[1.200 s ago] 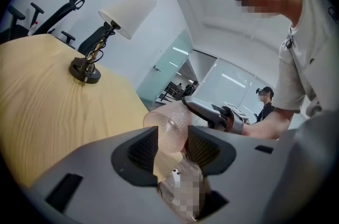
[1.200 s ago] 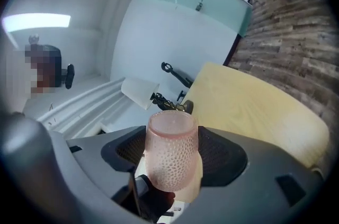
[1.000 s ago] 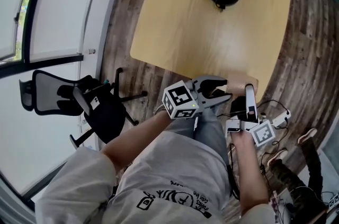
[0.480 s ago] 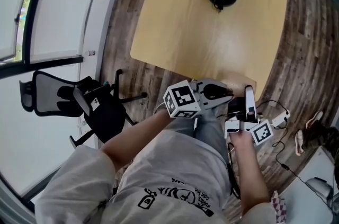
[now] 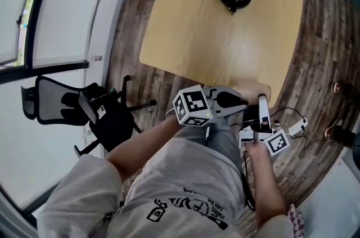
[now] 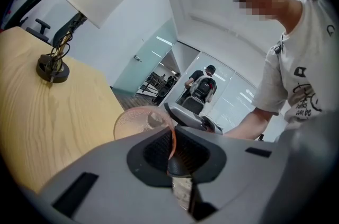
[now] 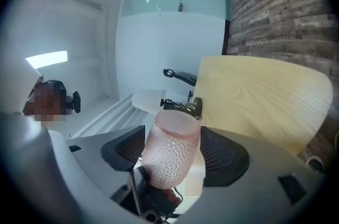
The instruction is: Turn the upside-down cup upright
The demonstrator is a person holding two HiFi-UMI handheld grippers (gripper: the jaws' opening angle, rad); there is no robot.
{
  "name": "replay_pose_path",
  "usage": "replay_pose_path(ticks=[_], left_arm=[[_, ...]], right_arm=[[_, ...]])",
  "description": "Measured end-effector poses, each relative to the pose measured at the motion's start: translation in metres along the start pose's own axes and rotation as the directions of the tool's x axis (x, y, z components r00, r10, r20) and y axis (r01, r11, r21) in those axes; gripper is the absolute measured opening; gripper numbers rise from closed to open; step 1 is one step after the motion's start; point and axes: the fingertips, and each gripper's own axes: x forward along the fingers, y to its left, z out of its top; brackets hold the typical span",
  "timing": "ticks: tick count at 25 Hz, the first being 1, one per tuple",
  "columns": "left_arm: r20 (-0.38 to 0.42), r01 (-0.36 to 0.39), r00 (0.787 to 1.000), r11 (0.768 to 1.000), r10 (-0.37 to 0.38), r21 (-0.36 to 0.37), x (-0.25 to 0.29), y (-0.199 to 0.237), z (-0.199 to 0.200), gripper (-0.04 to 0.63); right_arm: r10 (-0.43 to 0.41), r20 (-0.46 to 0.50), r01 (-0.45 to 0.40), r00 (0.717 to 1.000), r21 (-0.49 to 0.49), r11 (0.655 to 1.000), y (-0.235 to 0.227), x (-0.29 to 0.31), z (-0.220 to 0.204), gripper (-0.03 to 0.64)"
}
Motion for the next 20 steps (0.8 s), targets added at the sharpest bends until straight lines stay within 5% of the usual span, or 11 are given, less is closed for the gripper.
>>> replay_pose_path(ticks=[8, 13, 16, 20], left_arm=[[-0.098, -0.021, 0.995, 0.999, 0.023, 0.027, -0.012, 0.0, 0.0, 0.02], [-0.225, -0.069, 0.971, 0.995, 0.085, 0.078, -0.02, 0.002, -0.002, 0.019], [-0.335, -0.114, 0.927, 0.976, 0.172, 0.184, -0.025, 0.006, -0.006, 0.018], [-0.442, -0.131, 0.861, 0.949, 0.252, 0.285, -0.029, 0.009, -0.011, 0.02]], right_arm=[[-0.052, -0.043, 0.044, 0.998, -0.171, 0.984, 0.006, -0.005, 0.007, 0.308], [-0.147, -0.119, 0.084, 0.982, -0.421, 0.903, 0.01, -0.008, 0.002, 0.308], [-0.212, -0.182, 0.053, 0.96, -0.626, 0.778, 0.015, -0.009, -0.008, 0.308], [-0.309, -0.245, -0.054, 0.919, -0.854, 0.517, 0.021, -0.008, -0.027, 0.308]])
